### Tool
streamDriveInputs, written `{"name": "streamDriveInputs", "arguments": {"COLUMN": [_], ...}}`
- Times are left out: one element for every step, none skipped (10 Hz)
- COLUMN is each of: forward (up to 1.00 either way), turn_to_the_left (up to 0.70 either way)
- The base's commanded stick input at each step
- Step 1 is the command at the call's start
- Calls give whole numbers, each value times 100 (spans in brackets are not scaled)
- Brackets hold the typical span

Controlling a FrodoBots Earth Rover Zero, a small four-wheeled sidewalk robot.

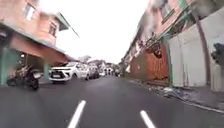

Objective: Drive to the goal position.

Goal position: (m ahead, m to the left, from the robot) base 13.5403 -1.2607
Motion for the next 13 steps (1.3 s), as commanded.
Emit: {"name": "streamDriveInputs", "arguments": {"forward": [100,100,100,100,100,100,100,100,100,100,100,100,100], "turn_to_the_left": [8,3,13,9,7,-34,-40,-40,-22,1,10,19,12]}}
